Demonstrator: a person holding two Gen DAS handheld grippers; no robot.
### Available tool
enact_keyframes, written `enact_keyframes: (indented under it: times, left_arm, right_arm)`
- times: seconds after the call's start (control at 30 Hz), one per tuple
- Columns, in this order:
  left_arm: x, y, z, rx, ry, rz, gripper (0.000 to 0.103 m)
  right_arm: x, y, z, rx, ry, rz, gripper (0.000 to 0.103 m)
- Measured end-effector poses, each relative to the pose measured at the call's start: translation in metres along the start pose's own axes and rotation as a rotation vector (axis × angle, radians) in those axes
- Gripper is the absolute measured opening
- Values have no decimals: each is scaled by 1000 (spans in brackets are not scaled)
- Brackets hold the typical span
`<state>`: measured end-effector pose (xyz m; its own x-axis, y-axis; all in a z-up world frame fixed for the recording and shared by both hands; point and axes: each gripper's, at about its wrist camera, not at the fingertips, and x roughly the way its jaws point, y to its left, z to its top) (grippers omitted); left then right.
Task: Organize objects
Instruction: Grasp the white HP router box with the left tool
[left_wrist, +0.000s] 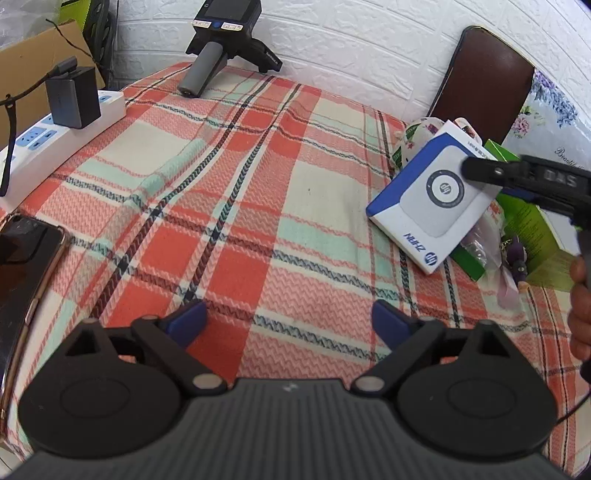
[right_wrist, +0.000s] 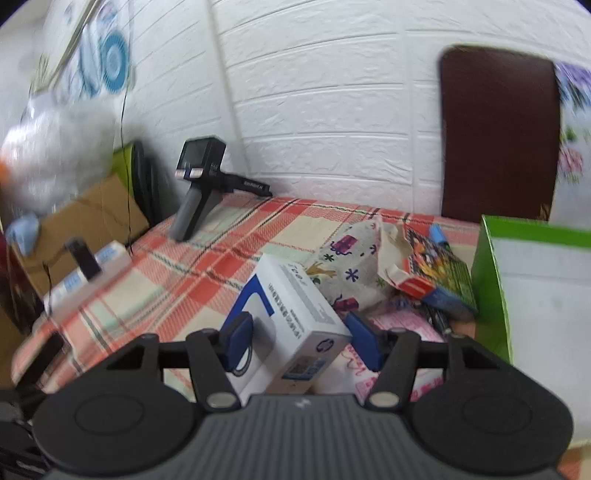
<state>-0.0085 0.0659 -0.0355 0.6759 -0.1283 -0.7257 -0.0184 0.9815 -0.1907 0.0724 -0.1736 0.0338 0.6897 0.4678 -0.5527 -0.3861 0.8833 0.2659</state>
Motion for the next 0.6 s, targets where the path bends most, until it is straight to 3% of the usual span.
enact_keyframes:
  times: [0.07, 0.2, 0.3, 0.33, 0.37, 0.43, 0.6]
  left_arm:
    - [0, 0, 1, 13, -2, -33, 91]
    - [0, -16, 0, 64, 7, -121, 87]
    - [2, -36, -1, 106, 22, -194, 87]
    - [3, -44, 0, 119, 31, -220, 87]
    - [3, -51, 0, 134, 40, -243, 87]
    - [5, -67, 1, 165, 54, -286, 87]
    - [9, -111, 7, 264, 34, -331, 88]
  right_arm:
    - [-27, -14, -13, 123, -1, 64, 37]
    - [-92, -38, -54, 273, 0, 101, 35]
    - [-129, -56, -81, 327, 27, 35, 39]
    - [-137, -60, -90, 320, 39, -26, 43]
    - [-142, -62, -93, 300, 42, -93, 58]
    - [-158, -69, -104, 271, 1, -205, 77]
    - [-160, -52, -113, 88, 10, -237, 95]
